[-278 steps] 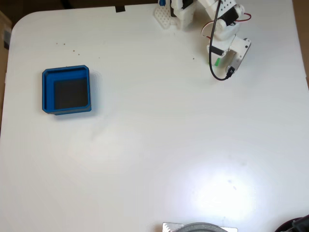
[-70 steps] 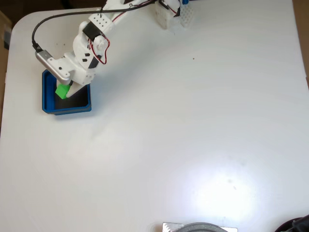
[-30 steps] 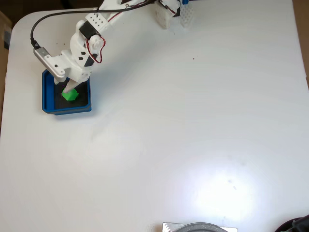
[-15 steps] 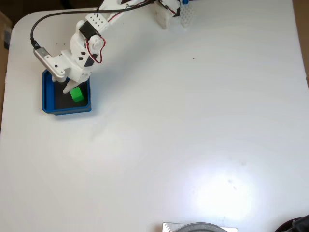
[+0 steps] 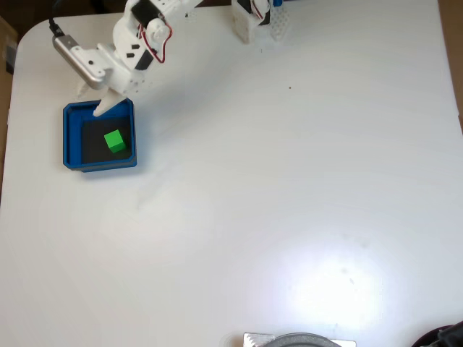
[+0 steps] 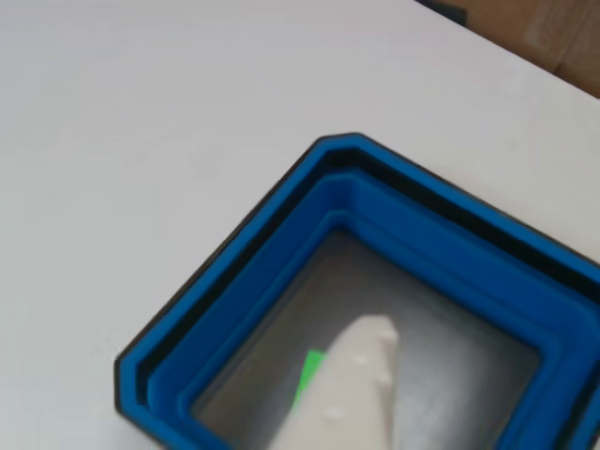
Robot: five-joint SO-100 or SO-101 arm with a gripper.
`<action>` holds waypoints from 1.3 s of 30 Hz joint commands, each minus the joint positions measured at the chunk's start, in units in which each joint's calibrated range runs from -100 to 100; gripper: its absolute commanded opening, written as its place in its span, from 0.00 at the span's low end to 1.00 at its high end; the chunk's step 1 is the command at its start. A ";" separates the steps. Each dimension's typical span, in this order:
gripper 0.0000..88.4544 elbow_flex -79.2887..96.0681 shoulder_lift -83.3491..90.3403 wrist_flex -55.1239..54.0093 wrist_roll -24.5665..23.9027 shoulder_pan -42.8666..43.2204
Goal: Pick up green cube and drop it in the blue box
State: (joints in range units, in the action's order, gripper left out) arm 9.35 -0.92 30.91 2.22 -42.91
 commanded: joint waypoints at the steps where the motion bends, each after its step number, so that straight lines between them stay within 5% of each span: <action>1: 0.28 11.30 15.63 -0.94 -0.20 0.08; 39: 0.28 77.45 81.86 -0.94 -0.24 1.53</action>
State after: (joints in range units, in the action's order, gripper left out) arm 84.34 74.85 30.91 2.22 -41.84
